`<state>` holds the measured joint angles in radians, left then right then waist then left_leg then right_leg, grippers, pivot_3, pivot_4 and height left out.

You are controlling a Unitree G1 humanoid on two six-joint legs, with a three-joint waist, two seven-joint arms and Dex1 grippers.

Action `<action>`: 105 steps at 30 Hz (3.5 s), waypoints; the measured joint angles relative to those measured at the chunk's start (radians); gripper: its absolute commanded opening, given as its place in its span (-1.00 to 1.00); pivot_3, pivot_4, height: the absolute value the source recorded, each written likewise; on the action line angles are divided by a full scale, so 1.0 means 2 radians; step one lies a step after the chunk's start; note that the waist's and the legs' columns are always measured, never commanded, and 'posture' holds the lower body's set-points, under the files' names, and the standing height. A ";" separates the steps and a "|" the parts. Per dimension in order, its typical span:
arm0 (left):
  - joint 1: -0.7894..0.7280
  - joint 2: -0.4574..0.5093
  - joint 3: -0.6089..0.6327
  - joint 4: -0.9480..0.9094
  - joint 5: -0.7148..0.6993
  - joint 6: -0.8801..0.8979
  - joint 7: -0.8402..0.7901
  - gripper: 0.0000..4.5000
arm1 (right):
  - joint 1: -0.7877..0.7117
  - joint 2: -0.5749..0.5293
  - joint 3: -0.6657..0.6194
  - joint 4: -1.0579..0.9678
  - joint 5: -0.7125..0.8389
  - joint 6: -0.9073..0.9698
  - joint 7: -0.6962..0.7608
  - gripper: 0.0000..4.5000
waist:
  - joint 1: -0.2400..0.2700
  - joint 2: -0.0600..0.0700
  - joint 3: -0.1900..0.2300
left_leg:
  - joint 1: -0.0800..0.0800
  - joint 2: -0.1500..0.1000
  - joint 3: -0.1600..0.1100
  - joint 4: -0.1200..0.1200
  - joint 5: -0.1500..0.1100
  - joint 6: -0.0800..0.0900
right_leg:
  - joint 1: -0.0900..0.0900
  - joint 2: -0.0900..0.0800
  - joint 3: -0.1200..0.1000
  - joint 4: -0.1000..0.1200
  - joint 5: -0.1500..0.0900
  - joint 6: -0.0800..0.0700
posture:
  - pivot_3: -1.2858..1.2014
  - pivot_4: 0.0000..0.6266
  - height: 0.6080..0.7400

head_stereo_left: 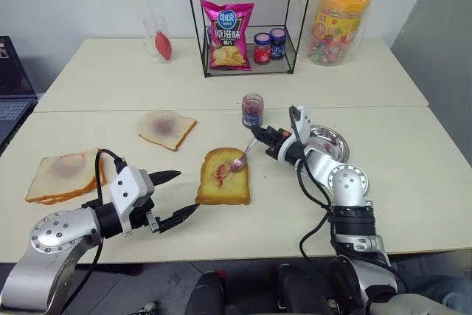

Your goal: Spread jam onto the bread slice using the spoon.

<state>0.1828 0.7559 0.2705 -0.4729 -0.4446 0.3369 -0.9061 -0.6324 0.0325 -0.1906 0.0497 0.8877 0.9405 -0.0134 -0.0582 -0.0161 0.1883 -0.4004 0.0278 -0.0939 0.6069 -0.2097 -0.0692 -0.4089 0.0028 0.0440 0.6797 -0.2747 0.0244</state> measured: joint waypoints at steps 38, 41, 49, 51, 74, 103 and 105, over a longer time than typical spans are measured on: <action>-0.368 -0.100 -0.292 0.067 0.058 0.101 0.035 1.00 | 0.085 -0.146 -0.169 -0.098 0.052 -0.047 -0.039 -0.99 | 0.000 0.000 0.001 | 0.000 0.001 0.004 0.001 0.000 0.000 | 0.000 0.002 0.005 0.000 0.001 0.001 | 0.03 -0.52 1.00; -0.389 -0.125 -0.311 0.088 0.071 0.101 0.034 1.00 | 0.085 -0.155 -0.170 -0.059 0.035 -0.071 -0.027 -0.99 | 0.001 0.000 0.001 | 0.000 0.000 0.005 0.001 0.000 0.000 | 0.000 0.002 0.006 0.000 0.001 0.002 | 0.03 -0.52 1.00; -0.413 -0.167 -0.327 0.118 0.100 0.098 0.035 1.00 | 0.086 -0.157 -0.168 0.017 -0.002 -0.118 0.012 -0.79 | 0.000 0.000 0.001 | 0.001 0.000 0.007 0.001 0.000 0.000 | -0.001 0.002 0.009 0.000 0.001 0.002 | 0.03 -0.52 1.00; -0.413 -0.169 -0.328 0.119 0.105 0.097 0.035 1.00 | 0.086 -0.162 -0.164 0.020 -0.008 -0.121 0.019 -0.65 | 0.000 0.000 0.001 | 0.001 0.000 0.008 0.001 0.000 0.000 | -0.001 0.002 0.009 0.000 0.002 0.003 | 0.03 -0.52 1.00; -0.420 -0.183 -0.328 0.141 0.126 0.072 0.032 1.00 | 0.159 -0.189 -0.072 -0.015 -0.168 -0.215 0.093 0.98 | 0.000 0.000 0.001 | 0.001 0.000 0.008 0.001 0.000 0.000 | -0.001 0.002 0.010 0.000 0.002 0.004 | 0.03 -0.52 1.00; -0.261 0.026 -0.129 0.070 0.105 0.104 0.011 1.00 | 0.209 -0.345 -0.042 -0.222 -0.112 -0.159 0.274 0.98 | 0.001 -0.001 0.001 | 0.001 0.000 0.009 0.002 0.000 0.000 | 0.000 0.002 0.011 -0.001 0.003 0.004 | 0.03 -0.52 1.00; -0.219 0.061 -0.102 0.061 0.105 0.101 -0.002 1.00 | 0.218 -0.377 -0.036 -0.225 -0.108 -0.147 0.307 0.98 | 0.001 -0.001 0.001 | 0.001 0.000 0.009 0.002 0.000 0.000 | 0.000 0.002 0.012 -0.001 0.003 0.004 | 0.03 -0.52 1.00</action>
<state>-0.2547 0.8771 0.0657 -0.3514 -0.2353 0.5389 -0.9102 -0.1964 -0.7218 -0.2617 -0.3995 0.6712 0.6471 0.6013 -0.0557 -0.0183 0.1910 -0.3978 0.0279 -0.0766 0.6113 -0.2100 -0.0687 -0.4098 0.0074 0.0672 0.6783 -0.2697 0.0327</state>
